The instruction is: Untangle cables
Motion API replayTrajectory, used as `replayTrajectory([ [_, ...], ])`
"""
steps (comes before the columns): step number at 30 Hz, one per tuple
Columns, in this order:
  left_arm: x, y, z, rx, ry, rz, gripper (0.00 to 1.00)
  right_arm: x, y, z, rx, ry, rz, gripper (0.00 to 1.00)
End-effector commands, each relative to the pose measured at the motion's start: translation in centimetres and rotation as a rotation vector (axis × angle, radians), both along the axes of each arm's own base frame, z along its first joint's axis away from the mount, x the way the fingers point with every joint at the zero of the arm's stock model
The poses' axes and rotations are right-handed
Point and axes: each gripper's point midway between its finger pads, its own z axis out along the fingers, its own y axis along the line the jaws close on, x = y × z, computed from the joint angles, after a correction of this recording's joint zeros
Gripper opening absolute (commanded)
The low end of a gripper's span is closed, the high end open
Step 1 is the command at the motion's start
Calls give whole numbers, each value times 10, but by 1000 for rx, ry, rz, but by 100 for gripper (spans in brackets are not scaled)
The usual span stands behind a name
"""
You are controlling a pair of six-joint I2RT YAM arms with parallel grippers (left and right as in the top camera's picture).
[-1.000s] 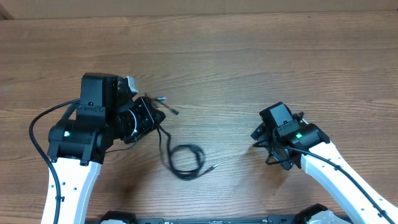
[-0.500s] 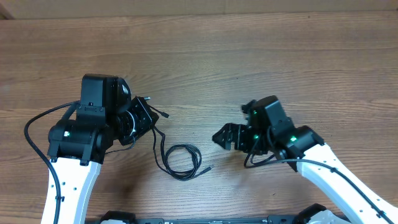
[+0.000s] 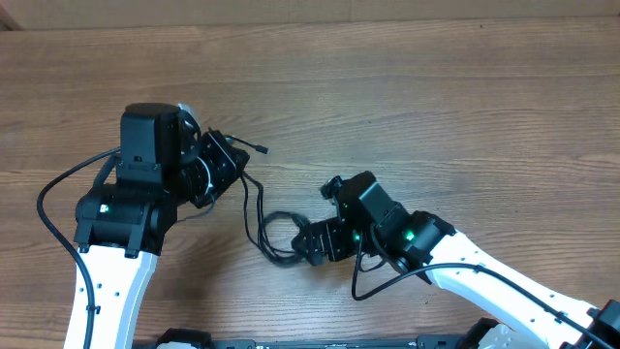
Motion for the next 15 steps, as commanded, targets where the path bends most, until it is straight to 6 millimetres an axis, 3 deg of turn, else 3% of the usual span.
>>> replayTrajectory([
  [1, 4, 2, 31, -79, -51, 70, 4, -11, 6, 6, 26, 22, 25, 100],
  [6, 4, 2, 35, -174, 6, 171, 4, -11, 16, 33, 92, -84, 57, 100],
  [15, -8, 1, 52, -354, 79, 316, 4, 29, 11, 46, -68, -445, -125, 100],
])
